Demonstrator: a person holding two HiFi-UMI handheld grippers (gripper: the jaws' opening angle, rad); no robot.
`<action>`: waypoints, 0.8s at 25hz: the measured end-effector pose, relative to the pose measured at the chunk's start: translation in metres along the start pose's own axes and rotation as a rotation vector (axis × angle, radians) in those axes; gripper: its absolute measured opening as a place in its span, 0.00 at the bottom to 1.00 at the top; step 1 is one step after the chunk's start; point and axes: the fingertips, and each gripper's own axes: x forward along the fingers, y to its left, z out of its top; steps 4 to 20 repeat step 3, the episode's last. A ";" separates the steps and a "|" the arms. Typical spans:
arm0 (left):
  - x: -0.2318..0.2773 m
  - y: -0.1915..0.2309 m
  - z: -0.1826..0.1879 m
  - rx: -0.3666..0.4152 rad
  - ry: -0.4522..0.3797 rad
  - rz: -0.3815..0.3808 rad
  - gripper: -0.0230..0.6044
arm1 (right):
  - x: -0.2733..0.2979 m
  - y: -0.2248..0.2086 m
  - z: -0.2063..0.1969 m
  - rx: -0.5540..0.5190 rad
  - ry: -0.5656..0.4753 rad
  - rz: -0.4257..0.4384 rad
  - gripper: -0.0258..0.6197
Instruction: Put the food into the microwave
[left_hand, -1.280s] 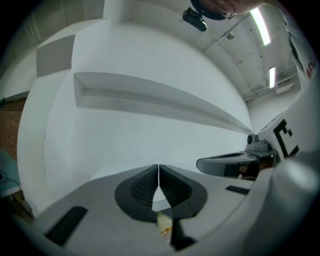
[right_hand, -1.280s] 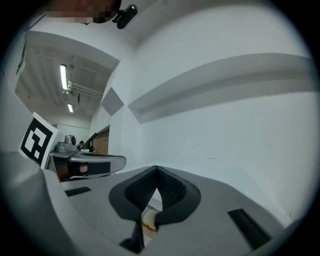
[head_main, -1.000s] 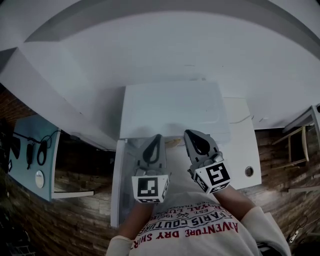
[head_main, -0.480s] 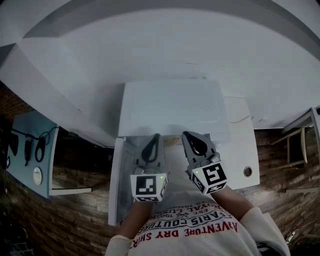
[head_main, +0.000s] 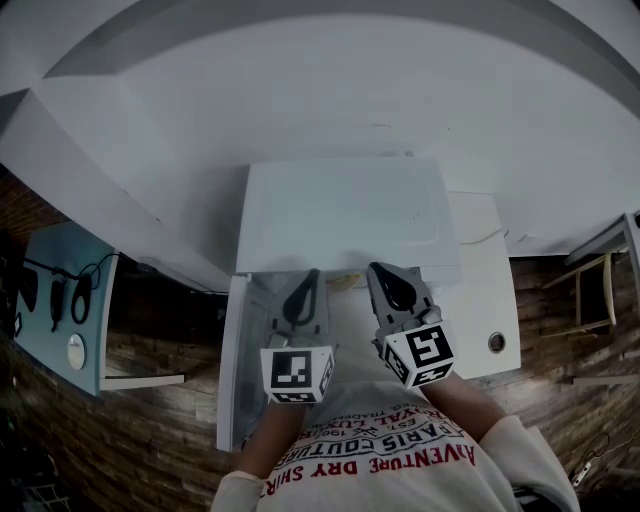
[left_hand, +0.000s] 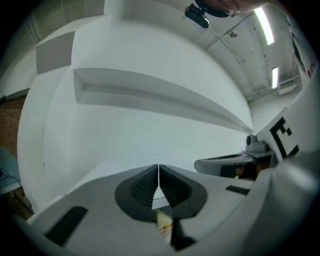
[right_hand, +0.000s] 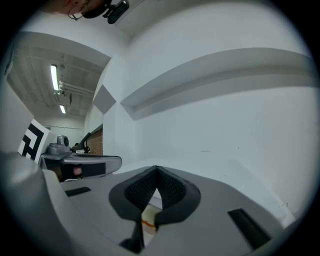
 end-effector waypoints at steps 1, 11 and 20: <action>0.000 0.000 -0.001 0.001 0.001 -0.002 0.05 | 0.000 0.000 -0.001 0.001 0.002 -0.001 0.06; 0.000 -0.001 -0.002 0.001 0.003 -0.005 0.05 | 0.000 0.000 -0.004 0.003 0.007 -0.002 0.06; 0.000 -0.001 -0.002 0.001 0.003 -0.005 0.05 | 0.000 0.000 -0.004 0.003 0.007 -0.002 0.06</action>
